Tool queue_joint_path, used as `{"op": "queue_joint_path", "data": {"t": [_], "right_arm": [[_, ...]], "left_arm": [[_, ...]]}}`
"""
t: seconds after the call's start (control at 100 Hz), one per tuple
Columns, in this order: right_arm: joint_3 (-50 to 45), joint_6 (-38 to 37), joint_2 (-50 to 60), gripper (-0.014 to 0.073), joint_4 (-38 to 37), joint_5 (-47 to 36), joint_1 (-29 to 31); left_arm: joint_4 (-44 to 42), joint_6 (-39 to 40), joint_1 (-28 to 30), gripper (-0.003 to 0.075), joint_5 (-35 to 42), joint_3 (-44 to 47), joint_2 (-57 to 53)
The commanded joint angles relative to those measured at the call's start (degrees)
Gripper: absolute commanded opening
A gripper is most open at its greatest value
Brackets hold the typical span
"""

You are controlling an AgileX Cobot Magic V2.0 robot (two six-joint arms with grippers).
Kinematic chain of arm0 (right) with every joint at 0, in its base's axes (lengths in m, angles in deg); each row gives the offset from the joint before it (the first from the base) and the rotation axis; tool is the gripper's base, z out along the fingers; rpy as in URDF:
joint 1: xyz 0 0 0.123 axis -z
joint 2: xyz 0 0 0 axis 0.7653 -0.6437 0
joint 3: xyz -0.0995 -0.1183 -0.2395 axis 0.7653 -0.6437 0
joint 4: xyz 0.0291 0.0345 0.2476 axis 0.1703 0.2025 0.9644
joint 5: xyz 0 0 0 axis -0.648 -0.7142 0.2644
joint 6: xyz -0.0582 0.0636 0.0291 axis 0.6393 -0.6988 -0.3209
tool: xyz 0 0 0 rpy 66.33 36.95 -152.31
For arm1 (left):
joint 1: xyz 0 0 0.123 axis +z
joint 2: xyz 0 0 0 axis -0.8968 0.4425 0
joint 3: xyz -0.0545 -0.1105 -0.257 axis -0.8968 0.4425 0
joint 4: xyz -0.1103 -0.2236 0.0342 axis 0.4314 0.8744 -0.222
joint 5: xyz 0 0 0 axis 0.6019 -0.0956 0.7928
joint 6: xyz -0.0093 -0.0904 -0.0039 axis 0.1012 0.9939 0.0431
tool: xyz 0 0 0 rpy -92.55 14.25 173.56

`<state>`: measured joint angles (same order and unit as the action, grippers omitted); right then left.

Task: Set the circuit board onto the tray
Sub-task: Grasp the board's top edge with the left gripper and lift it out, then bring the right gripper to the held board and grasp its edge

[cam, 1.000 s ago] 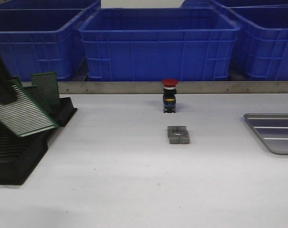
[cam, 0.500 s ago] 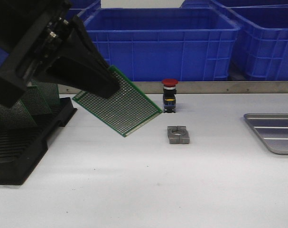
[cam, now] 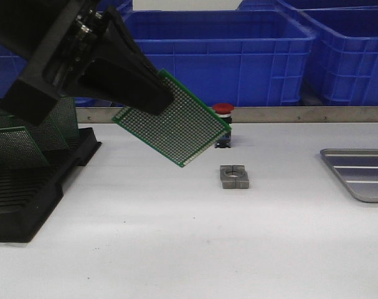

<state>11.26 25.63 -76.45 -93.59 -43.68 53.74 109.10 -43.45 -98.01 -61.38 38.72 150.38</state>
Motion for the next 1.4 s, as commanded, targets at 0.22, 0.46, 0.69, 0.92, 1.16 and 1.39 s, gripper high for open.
{"op": "queue_joint_path", "data": {"t": [0.22,0.46,0.69,0.92,1.16,1.39], "right_arm": [[10.8,1.6,-15.9,-0.0036,4.9,3.2,-2.3],[13.9,10.6,-23.9,0.0333,19.9,1.8,-11.0],[17.8,33.0,-34.3,0.0375,41.2,2.9,-19.9],[21.8,70.3,-43.3,0.0375,56.6,6.0,-24.6],[22.4,95.4,-49.6,0.0370,67.3,5.2,-27.0],[25.0,102.9,-56.2,0.0370,72.1,4.6,-27.4]], "left_arm": [[3.3,0.1,-0.4,-0.0020,0.7,-1.6,-1.4],[3.4,0.1,-0.4,-0.0020,0.7,-1.6,-1.4],[3.5,0.1,-0.4,-0.0020,0.7,-1.6,-1.4],[3.5,0.1,-0.4,-0.0020,0.7,-1.6,-1.4],[3.6,0.1,-0.4,-0.0020,0.7,-1.6,-1.4],[3.6,0.1,-0.4,-0.0020,0.7,-1.6,-1.4]]}}
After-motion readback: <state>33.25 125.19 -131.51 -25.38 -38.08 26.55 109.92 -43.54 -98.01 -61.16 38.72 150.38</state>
